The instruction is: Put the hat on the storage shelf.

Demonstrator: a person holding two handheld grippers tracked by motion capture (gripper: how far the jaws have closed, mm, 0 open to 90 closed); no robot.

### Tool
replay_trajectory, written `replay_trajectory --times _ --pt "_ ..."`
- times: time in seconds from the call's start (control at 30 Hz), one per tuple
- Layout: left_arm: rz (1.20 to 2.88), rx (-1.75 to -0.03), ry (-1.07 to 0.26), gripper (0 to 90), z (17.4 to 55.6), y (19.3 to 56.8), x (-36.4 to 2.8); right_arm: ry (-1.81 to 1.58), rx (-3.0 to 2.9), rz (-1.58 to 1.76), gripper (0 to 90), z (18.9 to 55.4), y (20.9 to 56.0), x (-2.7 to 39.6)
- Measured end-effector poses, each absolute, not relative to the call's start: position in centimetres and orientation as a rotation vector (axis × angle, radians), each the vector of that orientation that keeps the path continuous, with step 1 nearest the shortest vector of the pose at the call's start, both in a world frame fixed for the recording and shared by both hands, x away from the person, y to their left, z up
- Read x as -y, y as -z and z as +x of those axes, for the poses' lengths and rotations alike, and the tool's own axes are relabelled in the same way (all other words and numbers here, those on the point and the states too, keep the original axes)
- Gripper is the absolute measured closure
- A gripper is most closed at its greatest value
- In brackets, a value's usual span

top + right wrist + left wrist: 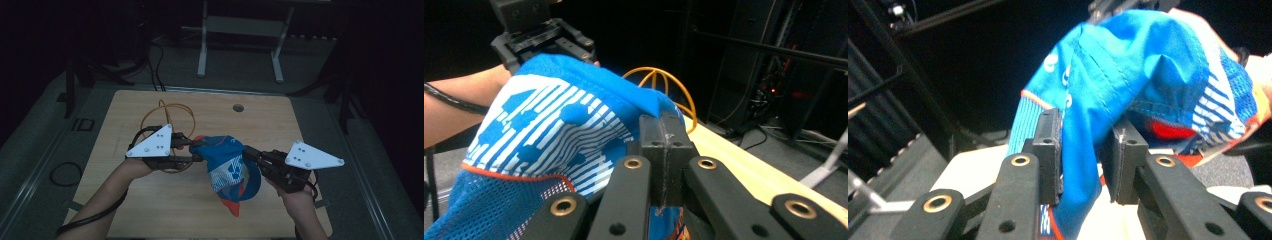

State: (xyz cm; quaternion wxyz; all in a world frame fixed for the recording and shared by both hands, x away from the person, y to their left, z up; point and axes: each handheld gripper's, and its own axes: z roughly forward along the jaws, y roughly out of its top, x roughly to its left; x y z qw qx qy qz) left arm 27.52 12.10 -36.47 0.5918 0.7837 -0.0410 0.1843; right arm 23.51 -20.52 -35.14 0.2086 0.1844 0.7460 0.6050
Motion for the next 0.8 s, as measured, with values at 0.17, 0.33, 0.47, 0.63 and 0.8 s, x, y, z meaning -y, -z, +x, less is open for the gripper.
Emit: replay_trajectory --times 0.17,0.33,0.47,0.63,0.8 --pt "1.826 0.074 -0.445 69.8 27.2 36.4 -13.2 -1.69 -2.066 0.496 90.0 23.5 34.4 20.4" --pt "1.816 0.032 -0.463 69.0 26.6 36.2 -15.0 -1.689 -2.064 0.483 90.0 23.7 33.7 20.1" --pt "1.823 0.011 -0.485 67.3 26.2 36.2 -16.1 -1.677 -2.072 0.473 90.0 24.0 33.4 19.5" --pt "1.794 -0.074 -0.504 64.0 25.7 36.5 -19.0 -1.67 -2.087 0.459 90.0 24.7 33.1 18.1" --pt "1.783 -0.193 -0.543 54.7 24.9 37.7 -21.4 -1.674 -2.07 0.458 90.0 25.6 32.2 17.0"
